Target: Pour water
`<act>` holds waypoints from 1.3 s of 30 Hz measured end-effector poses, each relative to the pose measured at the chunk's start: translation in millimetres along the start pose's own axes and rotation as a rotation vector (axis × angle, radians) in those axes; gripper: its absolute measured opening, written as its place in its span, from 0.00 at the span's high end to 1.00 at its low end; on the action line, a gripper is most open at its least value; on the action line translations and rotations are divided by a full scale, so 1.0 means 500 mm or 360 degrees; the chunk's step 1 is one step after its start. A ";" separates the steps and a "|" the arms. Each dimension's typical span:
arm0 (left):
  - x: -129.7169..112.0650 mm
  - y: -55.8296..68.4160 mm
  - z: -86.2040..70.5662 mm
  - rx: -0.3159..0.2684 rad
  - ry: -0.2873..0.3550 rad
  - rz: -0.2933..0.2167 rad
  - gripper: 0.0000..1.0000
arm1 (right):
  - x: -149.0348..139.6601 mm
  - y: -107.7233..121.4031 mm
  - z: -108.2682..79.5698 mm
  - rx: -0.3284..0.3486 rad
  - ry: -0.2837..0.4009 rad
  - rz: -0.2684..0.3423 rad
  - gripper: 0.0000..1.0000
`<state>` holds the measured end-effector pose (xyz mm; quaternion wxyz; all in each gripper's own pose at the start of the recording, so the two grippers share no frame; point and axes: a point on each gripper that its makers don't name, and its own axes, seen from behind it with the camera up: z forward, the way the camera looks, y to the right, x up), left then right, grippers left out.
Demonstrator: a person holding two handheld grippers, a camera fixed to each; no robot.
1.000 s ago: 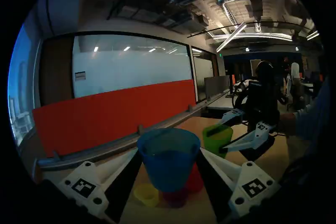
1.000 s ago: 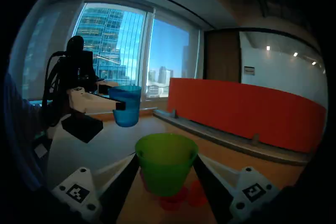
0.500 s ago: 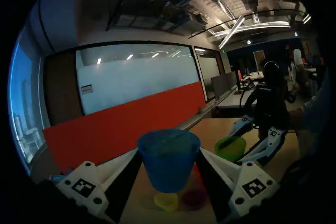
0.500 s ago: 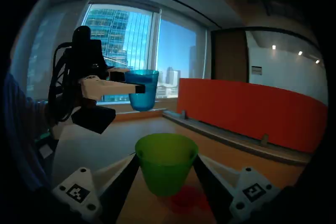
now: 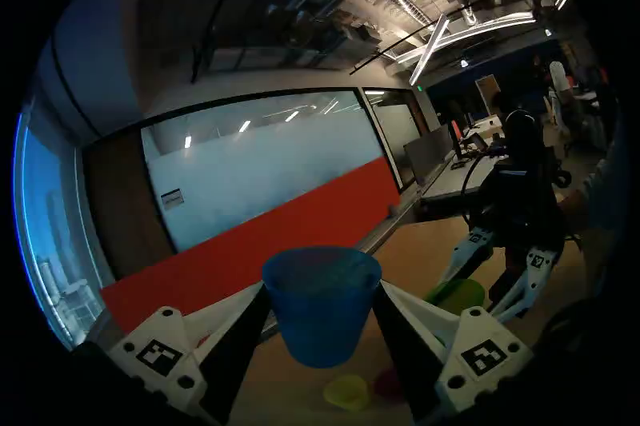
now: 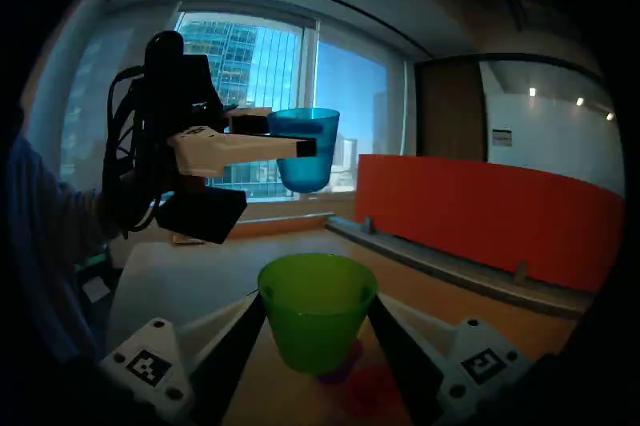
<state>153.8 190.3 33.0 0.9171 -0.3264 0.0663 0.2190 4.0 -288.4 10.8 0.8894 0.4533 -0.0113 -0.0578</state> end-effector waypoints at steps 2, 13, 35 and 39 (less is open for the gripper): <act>0.003 -0.003 0.001 0.0007 -0.0001 0.0028 0.15 | 0.001 -0.004 0.002 0.0007 -0.0002 -0.0004 0.10; 0.006 -0.024 0.003 0.0059 -0.0016 0.0193 0.15 | 0.010 -0.018 0.007 0.0032 0.0001 -0.0014 0.10; 0.048 -0.014 0.002 0.0080 0.0007 0.0577 0.16 | 0.000 -0.051 0.023 0.0098 -0.0022 -0.0032 0.10; 0.054 -0.004 0.003 0.0074 0.0019 0.0641 0.16 | -0.003 -0.053 0.025 0.0101 -0.0024 -0.0034 0.10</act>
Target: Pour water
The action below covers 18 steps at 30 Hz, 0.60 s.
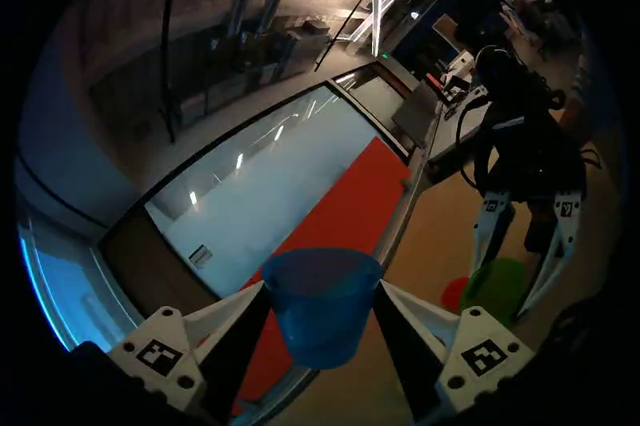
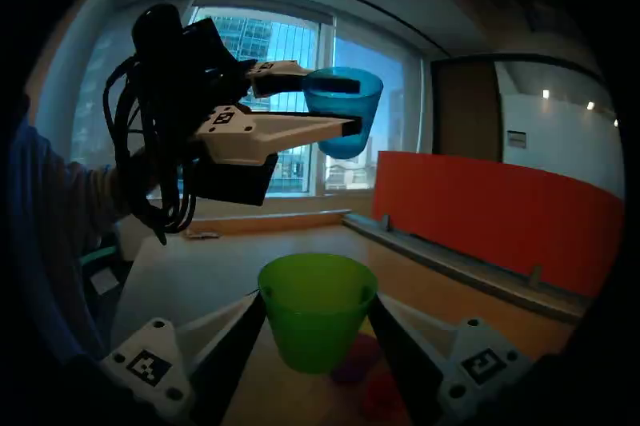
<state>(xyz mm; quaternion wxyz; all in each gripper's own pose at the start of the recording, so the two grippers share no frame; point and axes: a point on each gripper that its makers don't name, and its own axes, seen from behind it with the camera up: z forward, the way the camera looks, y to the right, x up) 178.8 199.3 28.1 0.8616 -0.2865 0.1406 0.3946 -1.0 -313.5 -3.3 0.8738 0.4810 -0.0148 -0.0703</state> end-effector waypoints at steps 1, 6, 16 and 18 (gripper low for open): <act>0.002 0.002 0.000 0.0000 0.0004 0.0012 0.16 | -0.001 0.000 0.000 0.0001 0.0000 0.0000 0.10; 0.010 0.004 0.003 0.0004 0.0021 0.0072 0.16 | -0.006 0.001 0.001 0.0001 -0.0003 0.0004 0.10; 0.024 0.005 0.007 0.0017 0.0047 0.0186 0.16 | -0.010 0.006 -0.001 -0.0003 0.0000 0.0008 0.10; 0.027 0.007 0.007 0.0016 0.0054 0.0205 0.16 | -0.010 0.006 -0.001 -0.0004 0.0001 0.0009 0.10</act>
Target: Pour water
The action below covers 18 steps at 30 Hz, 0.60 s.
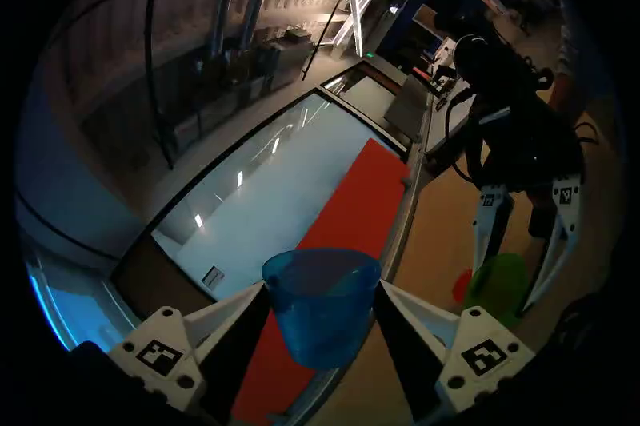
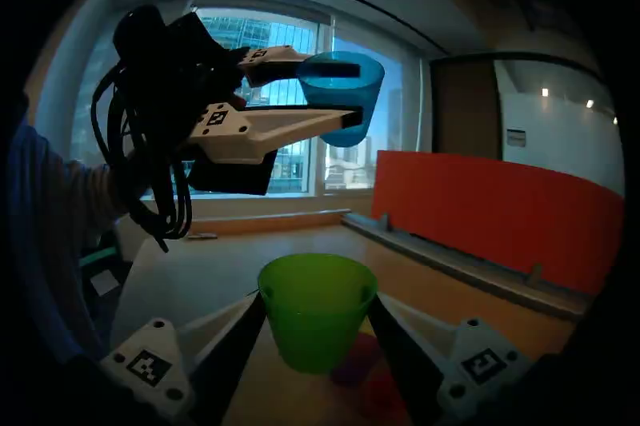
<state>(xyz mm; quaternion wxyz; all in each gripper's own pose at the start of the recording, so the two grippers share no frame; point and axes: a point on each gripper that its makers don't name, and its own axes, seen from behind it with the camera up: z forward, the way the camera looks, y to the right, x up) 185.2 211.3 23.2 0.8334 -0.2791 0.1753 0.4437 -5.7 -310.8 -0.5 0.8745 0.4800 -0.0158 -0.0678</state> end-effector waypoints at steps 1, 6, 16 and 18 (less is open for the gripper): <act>0.002 0.000 0.000 0.0001 0.0003 0.0009 0.16 | 0.000 0.000 0.000 0.0000 0.0000 0.0000 0.10; 0.010 0.001 0.000 0.0001 0.0017 0.0059 0.16 | -0.001 0.001 -0.001 -0.0003 0.0000 -0.0004 0.10; 0.013 0.004 0.003 0.0007 0.0020 0.0133 0.16 | -0.003 0.002 -0.006 -0.0004 0.0004 -0.0004 0.10; 0.014 0.005 0.004 0.0005 0.0021 0.0143 0.16 | -0.004 0.002 -0.006 -0.0004 0.0004 -0.0005 0.10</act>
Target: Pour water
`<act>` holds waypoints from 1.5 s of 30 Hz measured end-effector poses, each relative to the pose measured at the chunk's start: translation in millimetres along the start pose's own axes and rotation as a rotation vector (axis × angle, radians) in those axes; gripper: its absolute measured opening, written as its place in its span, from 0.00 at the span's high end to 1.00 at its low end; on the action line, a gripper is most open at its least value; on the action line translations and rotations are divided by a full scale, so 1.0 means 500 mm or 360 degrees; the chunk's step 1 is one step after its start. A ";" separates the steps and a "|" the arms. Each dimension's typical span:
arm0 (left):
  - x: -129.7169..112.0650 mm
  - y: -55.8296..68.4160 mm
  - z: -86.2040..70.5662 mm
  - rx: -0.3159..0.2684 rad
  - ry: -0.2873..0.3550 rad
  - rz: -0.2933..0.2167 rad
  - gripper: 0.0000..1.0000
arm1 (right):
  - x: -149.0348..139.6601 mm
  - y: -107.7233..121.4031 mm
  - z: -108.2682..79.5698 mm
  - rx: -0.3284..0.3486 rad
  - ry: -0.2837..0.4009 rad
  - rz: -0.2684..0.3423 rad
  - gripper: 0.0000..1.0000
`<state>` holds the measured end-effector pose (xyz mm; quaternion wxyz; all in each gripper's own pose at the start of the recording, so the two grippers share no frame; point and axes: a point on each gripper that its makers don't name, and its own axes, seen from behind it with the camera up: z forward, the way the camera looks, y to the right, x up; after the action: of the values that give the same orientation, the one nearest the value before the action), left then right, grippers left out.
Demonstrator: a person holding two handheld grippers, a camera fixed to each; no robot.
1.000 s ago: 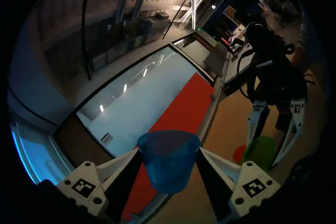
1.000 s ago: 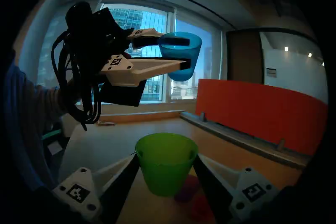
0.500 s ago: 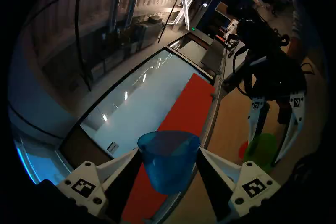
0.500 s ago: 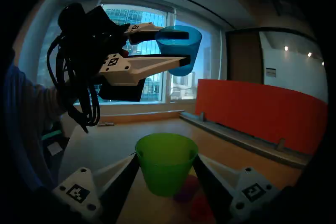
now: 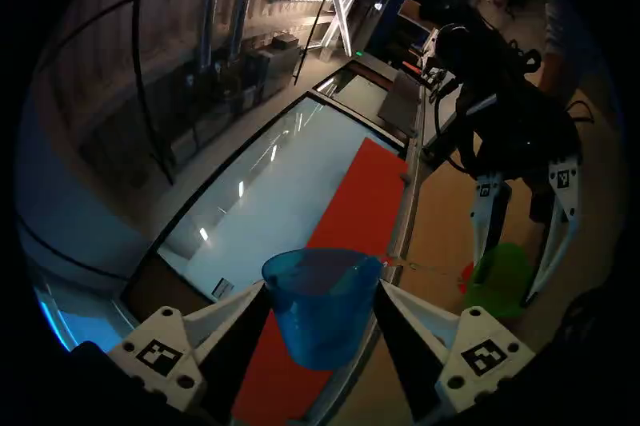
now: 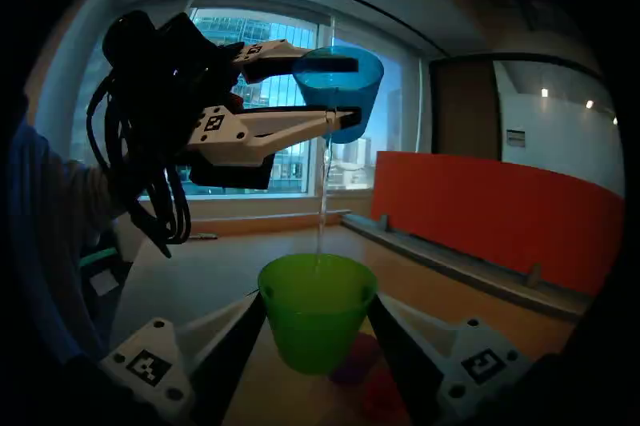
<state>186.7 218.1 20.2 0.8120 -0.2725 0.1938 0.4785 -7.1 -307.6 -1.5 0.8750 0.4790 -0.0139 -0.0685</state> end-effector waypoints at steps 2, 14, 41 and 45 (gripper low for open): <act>0.001 0.000 0.000 0.0000 0.0001 0.0013 0.16 | 0.000 0.000 0.000 -0.0001 0.0001 -0.0002 0.10; 0.009 -0.001 0.005 0.0000 0.0015 0.0099 0.16 | 0.005 0.000 -0.003 -0.0001 0.0014 -0.0004 0.11; 0.032 0.002 0.009 -0.0011 0.0038 0.0295 0.15 | 0.005 0.007 -0.007 -0.0014 0.0026 -0.0008 0.11; 0.037 0.002 0.006 -0.0004 0.0043 0.0330 0.16 | 0.005 0.007 -0.009 -0.0015 0.0029 -0.0009 0.11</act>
<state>194.6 232.9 11.4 0.7552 -0.2583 0.2312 0.5564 -3.8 -302.1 -1.1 0.8771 0.4756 -0.0041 -0.0668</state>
